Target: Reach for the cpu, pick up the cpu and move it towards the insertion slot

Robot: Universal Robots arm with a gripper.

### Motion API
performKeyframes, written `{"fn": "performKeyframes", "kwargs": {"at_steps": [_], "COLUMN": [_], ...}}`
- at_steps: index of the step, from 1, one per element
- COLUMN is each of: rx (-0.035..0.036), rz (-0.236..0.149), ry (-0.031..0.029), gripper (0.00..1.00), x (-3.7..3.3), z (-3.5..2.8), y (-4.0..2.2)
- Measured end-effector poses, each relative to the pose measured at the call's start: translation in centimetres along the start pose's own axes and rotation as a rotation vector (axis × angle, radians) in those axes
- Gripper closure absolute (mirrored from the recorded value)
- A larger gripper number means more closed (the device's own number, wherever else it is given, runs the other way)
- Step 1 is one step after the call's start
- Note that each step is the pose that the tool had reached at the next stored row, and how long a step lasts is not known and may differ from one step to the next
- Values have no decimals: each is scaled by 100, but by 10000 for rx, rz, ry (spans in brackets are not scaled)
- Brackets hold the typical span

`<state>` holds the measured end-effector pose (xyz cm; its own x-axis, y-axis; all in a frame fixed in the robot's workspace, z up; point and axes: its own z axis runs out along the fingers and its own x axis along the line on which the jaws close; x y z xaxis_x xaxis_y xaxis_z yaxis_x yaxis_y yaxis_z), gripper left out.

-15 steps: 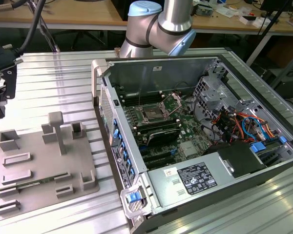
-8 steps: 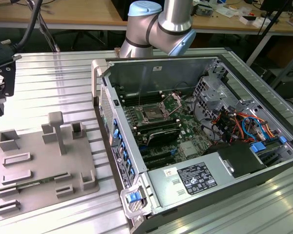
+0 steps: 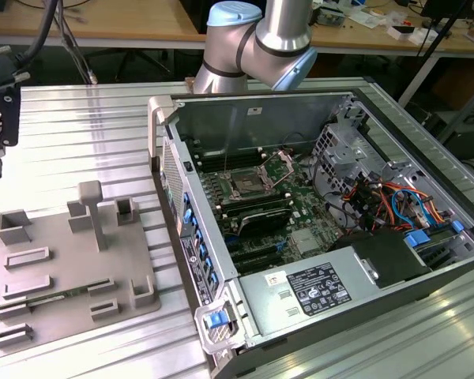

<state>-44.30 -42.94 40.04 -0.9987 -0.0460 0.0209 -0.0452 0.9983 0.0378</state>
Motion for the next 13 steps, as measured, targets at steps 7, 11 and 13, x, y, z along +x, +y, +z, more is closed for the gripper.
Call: {"fn": "performKeyframes", "kwargs": {"at_steps": [7, 11, 13], "rx": [-2, -2, -2], "rz": [0, 0, 0], "ry": [-1, 0, 1], "gripper": [45, 45, 45], "x": [1, 2, 2], "z": [-74, -142, -160], "y": [2, 5, 5]}}
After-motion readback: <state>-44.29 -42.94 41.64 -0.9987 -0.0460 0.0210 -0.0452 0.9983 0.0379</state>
